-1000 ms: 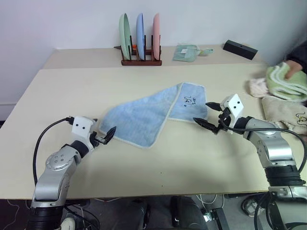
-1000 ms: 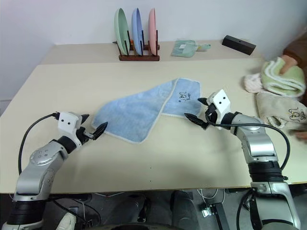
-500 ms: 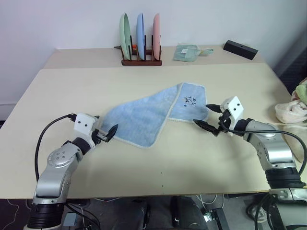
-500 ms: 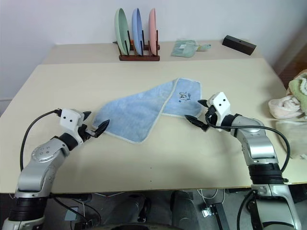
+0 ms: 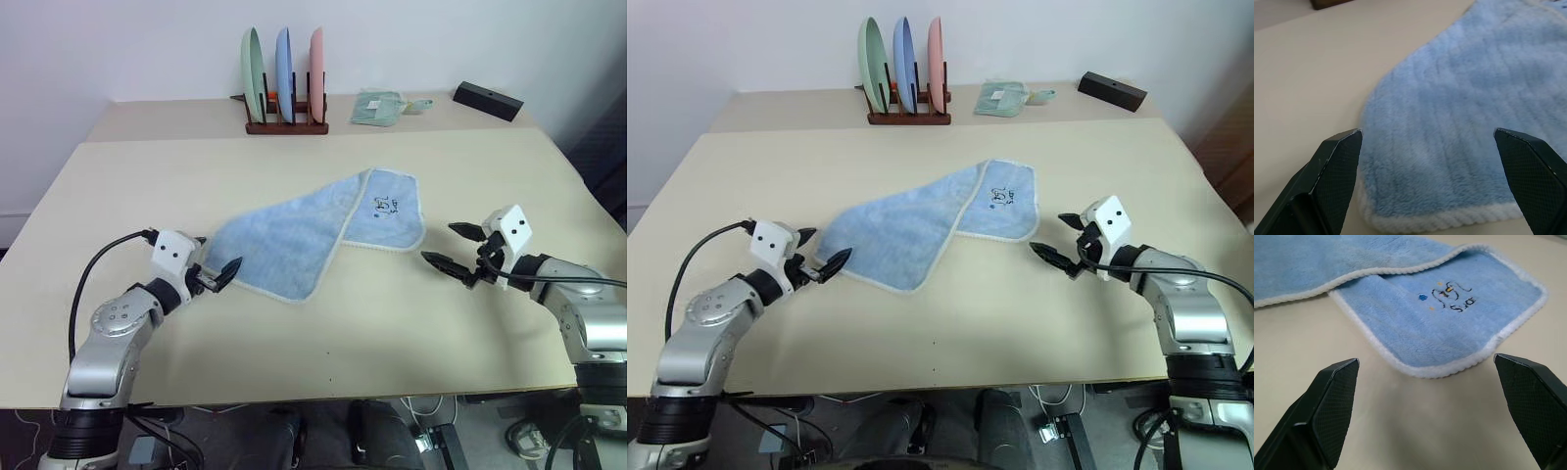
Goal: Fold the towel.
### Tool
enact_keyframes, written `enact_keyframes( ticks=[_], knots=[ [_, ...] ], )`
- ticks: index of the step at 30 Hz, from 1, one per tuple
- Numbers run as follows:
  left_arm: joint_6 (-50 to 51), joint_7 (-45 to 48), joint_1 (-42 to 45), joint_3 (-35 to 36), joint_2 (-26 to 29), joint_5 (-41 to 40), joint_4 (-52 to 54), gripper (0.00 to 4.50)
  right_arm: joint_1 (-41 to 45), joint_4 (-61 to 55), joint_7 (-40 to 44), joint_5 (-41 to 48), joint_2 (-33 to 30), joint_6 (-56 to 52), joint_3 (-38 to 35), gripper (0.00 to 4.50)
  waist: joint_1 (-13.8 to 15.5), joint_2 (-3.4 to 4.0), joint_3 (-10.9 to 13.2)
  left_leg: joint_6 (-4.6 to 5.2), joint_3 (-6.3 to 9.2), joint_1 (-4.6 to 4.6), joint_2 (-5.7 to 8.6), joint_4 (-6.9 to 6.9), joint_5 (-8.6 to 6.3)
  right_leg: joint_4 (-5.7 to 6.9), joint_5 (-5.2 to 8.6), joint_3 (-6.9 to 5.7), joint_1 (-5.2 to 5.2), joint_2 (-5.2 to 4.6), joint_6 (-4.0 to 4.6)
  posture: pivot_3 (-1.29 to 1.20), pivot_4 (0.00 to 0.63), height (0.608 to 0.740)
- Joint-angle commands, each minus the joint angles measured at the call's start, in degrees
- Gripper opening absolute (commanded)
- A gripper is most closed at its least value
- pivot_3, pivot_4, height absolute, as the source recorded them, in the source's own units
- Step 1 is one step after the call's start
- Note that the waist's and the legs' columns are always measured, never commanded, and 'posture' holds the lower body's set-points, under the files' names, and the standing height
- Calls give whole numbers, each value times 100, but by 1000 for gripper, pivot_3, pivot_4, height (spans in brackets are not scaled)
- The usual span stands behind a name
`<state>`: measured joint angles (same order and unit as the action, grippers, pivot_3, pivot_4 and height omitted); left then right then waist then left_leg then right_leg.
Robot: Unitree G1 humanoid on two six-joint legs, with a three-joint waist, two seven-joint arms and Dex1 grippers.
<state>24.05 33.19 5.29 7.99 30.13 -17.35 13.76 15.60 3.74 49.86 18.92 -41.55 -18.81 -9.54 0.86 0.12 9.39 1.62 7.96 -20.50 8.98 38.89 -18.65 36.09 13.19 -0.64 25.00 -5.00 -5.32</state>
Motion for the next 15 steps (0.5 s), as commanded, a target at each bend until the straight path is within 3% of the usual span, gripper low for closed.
enact_keyframes(
  ticks=[1, 9, 15],
  knots=[
    [327, 814, 238, -793, 231, -297, 617, 4386, 293, 41, -59, -152, 111, 282, 148, 4500, 3, 0, 0, 0, -1, -1, 1, 1, 0, 0, 0, 0, -1, -1, 0, 0, 150, 740],
    [497, 1712, 1063, -2018, 742, 179, 386, 4386, 428, 182, -125, -247, 366, 453, 365, 4500, 5, 0, 1, 1, -1, 0, 0, 1, 0, 0, 0, 1, -1, 0, 0, 0, 150, 740],
    [762, 1851, 1493, -2445, 685, 408, 94, 4386, 251, 115, -173, -241, 418, 529, 328, 4500, -6, 1, 2, 1, -1, 0, 1, -1, 0, -1, 0, 1, 1, 1, 0, 0, 150, 740]
  ],
)
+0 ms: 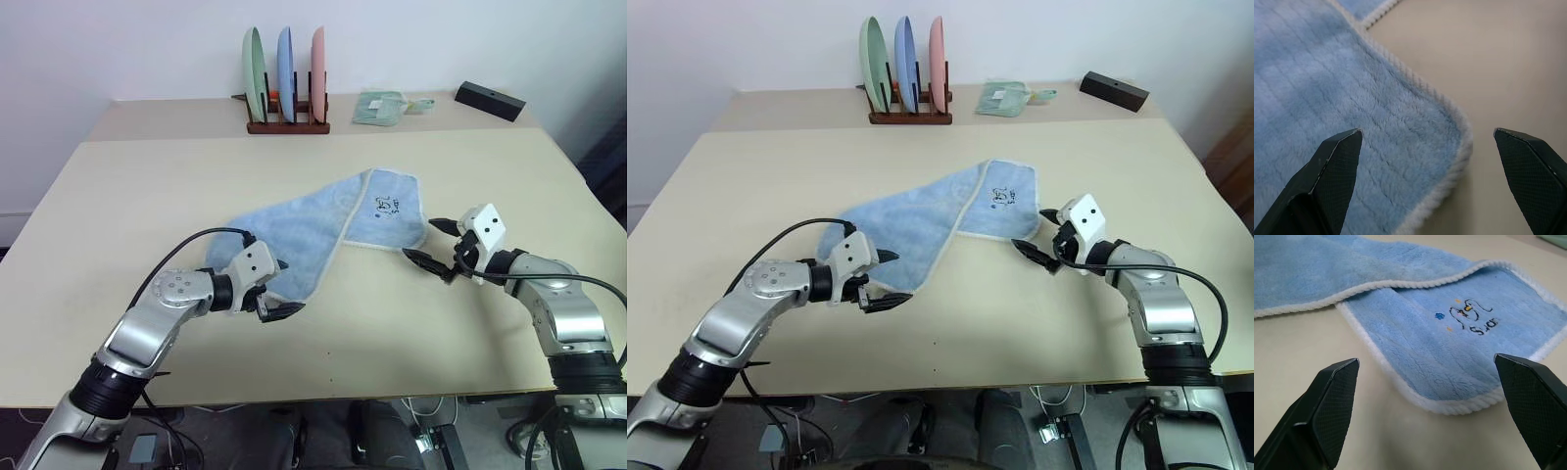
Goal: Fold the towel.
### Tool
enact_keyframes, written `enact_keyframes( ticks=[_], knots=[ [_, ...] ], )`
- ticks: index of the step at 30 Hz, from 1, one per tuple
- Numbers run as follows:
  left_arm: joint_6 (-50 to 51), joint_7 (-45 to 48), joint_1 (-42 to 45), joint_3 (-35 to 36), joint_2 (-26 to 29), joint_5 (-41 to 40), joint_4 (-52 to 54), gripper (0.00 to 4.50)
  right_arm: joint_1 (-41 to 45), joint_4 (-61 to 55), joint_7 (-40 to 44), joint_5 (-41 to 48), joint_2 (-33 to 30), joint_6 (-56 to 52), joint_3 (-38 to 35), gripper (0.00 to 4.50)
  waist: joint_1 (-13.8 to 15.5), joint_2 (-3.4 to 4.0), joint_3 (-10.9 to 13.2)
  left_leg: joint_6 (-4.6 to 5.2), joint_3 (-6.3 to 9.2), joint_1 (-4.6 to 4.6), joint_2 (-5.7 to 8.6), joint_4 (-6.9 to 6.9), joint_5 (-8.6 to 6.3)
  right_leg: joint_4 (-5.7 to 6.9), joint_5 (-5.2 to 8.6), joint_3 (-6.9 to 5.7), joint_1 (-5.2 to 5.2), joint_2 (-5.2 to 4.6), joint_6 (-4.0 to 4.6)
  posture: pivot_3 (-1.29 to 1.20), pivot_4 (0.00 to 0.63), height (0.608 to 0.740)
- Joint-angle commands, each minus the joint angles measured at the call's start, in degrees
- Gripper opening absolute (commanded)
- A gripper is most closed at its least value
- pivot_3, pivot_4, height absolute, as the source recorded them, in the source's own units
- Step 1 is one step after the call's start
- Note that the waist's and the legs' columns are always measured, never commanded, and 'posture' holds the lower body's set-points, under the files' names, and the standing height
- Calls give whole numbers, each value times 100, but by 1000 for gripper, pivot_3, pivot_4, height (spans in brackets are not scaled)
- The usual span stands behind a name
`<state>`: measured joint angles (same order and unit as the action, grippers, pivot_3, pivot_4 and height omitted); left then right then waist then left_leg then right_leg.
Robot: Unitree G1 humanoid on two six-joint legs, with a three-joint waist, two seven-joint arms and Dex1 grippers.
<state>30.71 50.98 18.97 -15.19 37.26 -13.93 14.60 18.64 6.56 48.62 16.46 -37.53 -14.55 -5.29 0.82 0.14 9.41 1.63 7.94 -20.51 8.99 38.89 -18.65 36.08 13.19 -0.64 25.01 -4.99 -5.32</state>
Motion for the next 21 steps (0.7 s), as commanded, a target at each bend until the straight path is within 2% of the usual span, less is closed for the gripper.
enact_keyframes(
  ticks=[1, 10, 11, 12, 19, 21],
  knots=[
    [127, 64, 158, -180, -75, 93, -18, 4386, -88, -199, -69, 7, 27, 104, -99, 4500, 1, 0, 0, 0, 0, 0, 0, 0, 0, 0, 0, 0, 1, 0, 0, 0, 150, 740],
    [647, -574, 405, -536, -532, 648, -224, 4386, -290, -380, -260, 29, 74, 95, -135, 4500, 5, -1, 0, 0, 0, 1, 0, 4, 0, 3, 0, 1, -2, 0, 0, 0, 150, 740],
    [648, -612, 365, -549, -525, 694, -219, 3846, -299, -402, -278, 31, 78, 87, -130, 4500, 3, 0, 0, 0, 0, 2, 0, 4, 0, 3, 0, 1, -2, 0, 0, 0, 150, 740],
    [646, -636, 335, -560, -522, 724, -211, 3519, -306, -415, -286, 34, 78, 83, -128, 4500, 2, -1, 0, 0, 0, 2, 0, 3, 0, 3, 0, 1, -2, 0, 0, 0, 150, 740],
    [354, -718, 131, -321, -475, 711, -154, 52, -230, -400, -340, 26, 91, 72, -88, 4500, 2, 0, 0, 0, 0, 4, 0, 4, 1, 4, 0, 1, -2, 1, 0, 0, 150, 740],
    [42, -795, 142, -174, -537, 692, -192, 52, -197, -386, -342, 6, 84, 87, -73, 4500, 4, 0, 0, 0, 0, 3, 0, 4, 0, 3, 0, 2, -2, 1, 0, 0, 150, 740]
  ],
)
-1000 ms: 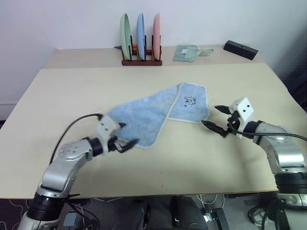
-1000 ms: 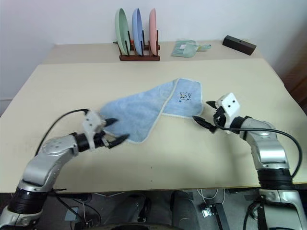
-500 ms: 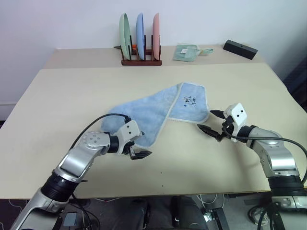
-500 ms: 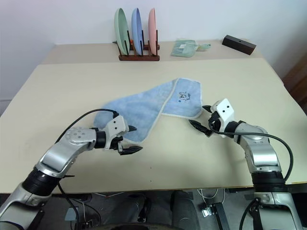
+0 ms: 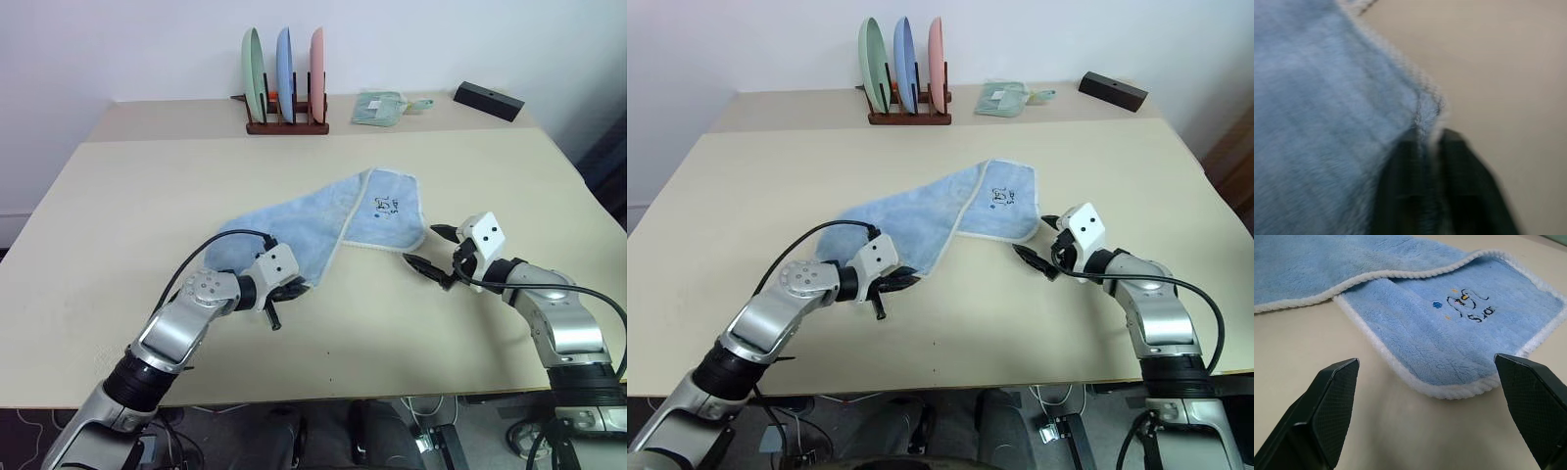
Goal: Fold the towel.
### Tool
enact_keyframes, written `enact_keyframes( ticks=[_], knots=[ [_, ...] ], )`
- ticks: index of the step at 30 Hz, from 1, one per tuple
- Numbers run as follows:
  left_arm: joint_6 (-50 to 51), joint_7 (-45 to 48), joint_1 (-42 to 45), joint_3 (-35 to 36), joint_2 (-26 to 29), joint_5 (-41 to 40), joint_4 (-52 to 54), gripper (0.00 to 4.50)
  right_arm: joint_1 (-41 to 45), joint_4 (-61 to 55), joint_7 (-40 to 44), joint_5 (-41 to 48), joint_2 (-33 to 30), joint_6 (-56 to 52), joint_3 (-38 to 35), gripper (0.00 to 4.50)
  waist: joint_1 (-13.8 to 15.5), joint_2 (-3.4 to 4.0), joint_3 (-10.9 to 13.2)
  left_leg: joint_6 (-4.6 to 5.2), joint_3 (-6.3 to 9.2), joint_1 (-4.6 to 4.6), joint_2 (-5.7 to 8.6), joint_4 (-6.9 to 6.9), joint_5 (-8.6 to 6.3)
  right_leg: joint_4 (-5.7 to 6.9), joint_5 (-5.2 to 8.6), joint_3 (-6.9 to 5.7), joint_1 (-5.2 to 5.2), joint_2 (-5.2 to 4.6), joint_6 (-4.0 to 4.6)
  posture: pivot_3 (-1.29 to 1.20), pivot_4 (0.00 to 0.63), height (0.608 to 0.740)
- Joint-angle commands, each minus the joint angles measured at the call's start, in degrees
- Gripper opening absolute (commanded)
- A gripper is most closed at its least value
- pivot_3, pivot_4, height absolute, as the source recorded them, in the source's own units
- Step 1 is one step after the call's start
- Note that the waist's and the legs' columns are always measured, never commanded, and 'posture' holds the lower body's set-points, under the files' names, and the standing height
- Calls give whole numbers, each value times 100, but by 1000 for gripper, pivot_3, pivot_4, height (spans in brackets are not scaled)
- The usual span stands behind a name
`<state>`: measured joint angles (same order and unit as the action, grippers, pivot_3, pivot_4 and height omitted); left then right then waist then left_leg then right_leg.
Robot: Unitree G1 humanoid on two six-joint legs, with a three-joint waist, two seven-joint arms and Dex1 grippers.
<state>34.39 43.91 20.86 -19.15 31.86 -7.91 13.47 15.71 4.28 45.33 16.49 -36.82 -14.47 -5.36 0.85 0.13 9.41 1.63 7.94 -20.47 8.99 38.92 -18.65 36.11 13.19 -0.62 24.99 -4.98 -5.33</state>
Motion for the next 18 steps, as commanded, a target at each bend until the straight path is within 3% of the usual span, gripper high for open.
enact_keyframes(
  ticks=[1, 2, 5, 9, 13, 18],
  knots=[
    [-503, -145, -37, 322, -52, 61, -104, 52, 112, -157, -17, -12, 11, 88, -56, 4500, 1, 0, 0, 0, 0, 0, 0, 0, 0, 0, 0, 0, 0, 0, 0, 0, 150, 740],
    [-843, -251, -30, 462, -113, 66, -98, 52, 133, -160, -25, -32, 12, 97, -39, 4500, 2, 0, 0, 0, 0, -1, 0, 0, 0, 0, 0, 0, 0, 0, 0, 0, 150, 740],
    [-638, -416, -93, 1327, -296, -553, 205, 52, 253, -127, -55, -95, 17, 121, -2, 4500, -8, -2, 2, 0, 0, -4, 0, 3, 0, 0, 0, 0, 3, 0, 0, 0, 150, 740],
    [-830, 55, -765, 1641, 440, -525, 710, 52, 522, 69, -48, -275, 30, 287, 123, 4500, -36, 2, 0, -1, -2, -1, -1, -6, 0, 2, 0, 8, 11, 4, 0, 0, 150, 740],
    [-637, 771, -1822, 2386, 1221, -1162, 1382, 52, 1081, 659, -119, -738, -16, 673, 348, 4500, -19, 1, 5, 0, -8, -4, -1, -10, 0, 2, -1, 28, 23, 13, 1, 0, 150, 740],
    [-825, 1028, -2937, 3051, 1703, -1207, 1532, 52, 1793, 1548, -71, -1113, 39, 1224, 600, 4500, -4, 11, 11, 0, -10, -2, 0, -8, 0, -1, -1, 29, 18, 12, 3, 0, 150, 740]
  ],
)
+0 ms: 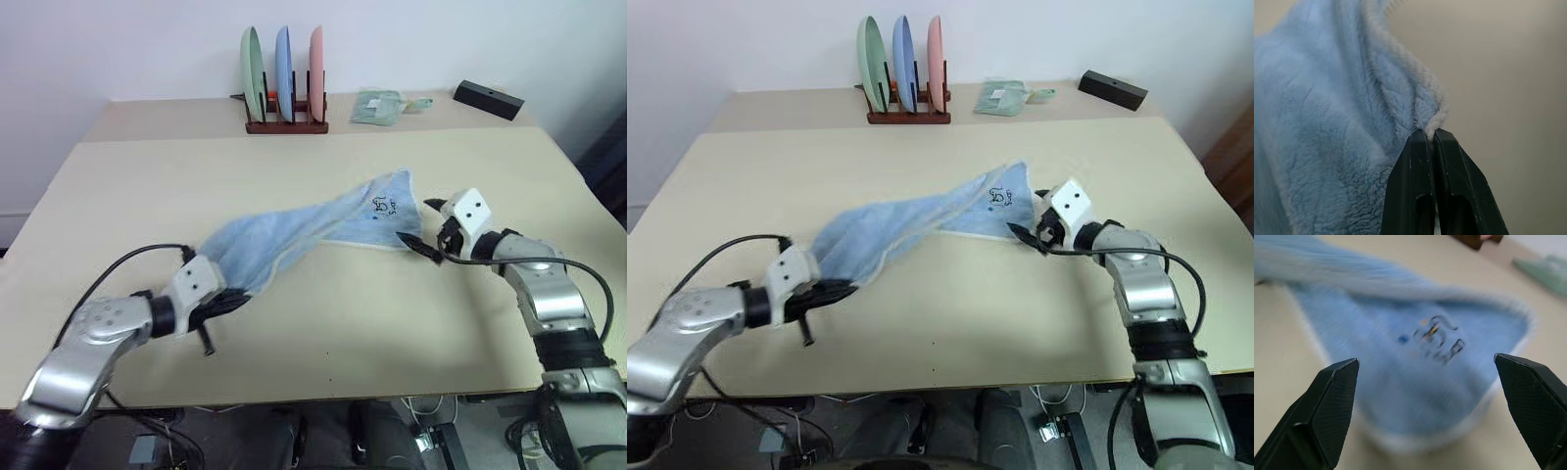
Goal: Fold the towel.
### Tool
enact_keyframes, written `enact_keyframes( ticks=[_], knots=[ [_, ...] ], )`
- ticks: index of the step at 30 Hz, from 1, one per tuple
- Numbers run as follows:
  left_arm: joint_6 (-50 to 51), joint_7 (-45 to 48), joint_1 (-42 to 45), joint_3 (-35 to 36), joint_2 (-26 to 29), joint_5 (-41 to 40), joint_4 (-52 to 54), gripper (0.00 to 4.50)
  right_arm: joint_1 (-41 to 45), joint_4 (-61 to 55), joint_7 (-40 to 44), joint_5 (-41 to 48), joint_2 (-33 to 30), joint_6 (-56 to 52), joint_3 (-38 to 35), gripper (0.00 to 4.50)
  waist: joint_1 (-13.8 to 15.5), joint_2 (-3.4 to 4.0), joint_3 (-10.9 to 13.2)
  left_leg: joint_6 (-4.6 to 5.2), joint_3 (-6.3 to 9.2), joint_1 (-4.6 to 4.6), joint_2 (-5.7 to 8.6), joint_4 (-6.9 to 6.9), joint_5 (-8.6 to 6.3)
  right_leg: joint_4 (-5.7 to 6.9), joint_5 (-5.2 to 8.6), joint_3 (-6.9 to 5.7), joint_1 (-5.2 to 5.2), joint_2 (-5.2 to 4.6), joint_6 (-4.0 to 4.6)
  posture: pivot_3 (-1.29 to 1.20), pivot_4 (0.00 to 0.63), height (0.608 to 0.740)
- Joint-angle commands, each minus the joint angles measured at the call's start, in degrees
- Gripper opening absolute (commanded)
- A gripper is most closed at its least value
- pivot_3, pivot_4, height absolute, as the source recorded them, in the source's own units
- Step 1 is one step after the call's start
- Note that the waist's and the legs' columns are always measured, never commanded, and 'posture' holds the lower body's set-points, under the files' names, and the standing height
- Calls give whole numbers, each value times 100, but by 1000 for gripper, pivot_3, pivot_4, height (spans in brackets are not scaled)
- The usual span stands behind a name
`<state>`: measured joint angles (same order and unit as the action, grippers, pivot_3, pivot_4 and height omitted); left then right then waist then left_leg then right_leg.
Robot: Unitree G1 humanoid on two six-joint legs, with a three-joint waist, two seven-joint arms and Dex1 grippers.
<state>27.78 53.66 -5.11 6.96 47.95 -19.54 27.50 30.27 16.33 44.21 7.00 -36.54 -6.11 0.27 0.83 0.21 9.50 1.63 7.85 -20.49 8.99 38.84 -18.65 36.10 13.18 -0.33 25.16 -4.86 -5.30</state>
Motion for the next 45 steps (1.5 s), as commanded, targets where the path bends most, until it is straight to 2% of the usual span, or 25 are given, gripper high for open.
enact_keyframes(
  ticks=[1, 7, 13, 18, 23, 33, 45],
  knots=[
    [-192, 34, -525, 552, 130, 3, 104, 52, 456, 533, 66, -264, 20, 558, 123, 4500, 1, 2, 2, 0, 0, 0, 0, 0, 0, 0, 0, 0, 0, 0, 0, 0, 150, 740],
    [-710, -68, -1115, 762, 324, 542, -232, 52, 924, 1541, -34, -1082, -106, 1779, 612, 4500, -9, 4, 3, 0, 0, 0, 0, -3, 0, 1, 0, 0, 3, 1, 1, 0, 150, 740],
    [-931, -493, -892, 566, -60, 657, -401, 52, 1142, 2169, -77, -1516, -297, 2768, 779, 4500, -5, 9, 7, 0, -3, -1, -1, -5, 0, 0, 0, 2, 5, 2, 1, 0, 150, 740],
    [-760, -680, -682, 651, -463, 389, -462, 52, 1020, 2106, -171, -1874, -680, 3210, 835, 4500, -11, 11, 8, 0, -3, -1, -1, -4, 0, 1, 0, 2, 6, 3, 1, 0, 150, 740],
    [-730, -652, -590, 607, -489, 316, -487, 52, 990, 2108, -405, -2127, -759, 3489, 902, 4500, -31, 13, 9, -1, -7, 1, -9, -4, 0, 2, -1, 4, 6, 10, 2, 0, 150, 740],
    [-684, -665, -391, 403, -534, 333, -485, 52, 1279, 2682, -1916, -3648, -946, 4507, 1497, 4500, -15, 13, 9, -2, -14, 1, -8, -4, 0, 3, -2, 9, 9, 13, 3, 0, 150, 740],
    [-618, -781, -446, 337, -603, 304, -338, 52, 1453, 2978, -3155, -4357, -895, 4807, 1743, 4500, -18, 12, 9, -3, -17, 3, -10, -4, 0, 3, -2, 13, 9, 17, 4, 0, 150, 740]
  ],
)
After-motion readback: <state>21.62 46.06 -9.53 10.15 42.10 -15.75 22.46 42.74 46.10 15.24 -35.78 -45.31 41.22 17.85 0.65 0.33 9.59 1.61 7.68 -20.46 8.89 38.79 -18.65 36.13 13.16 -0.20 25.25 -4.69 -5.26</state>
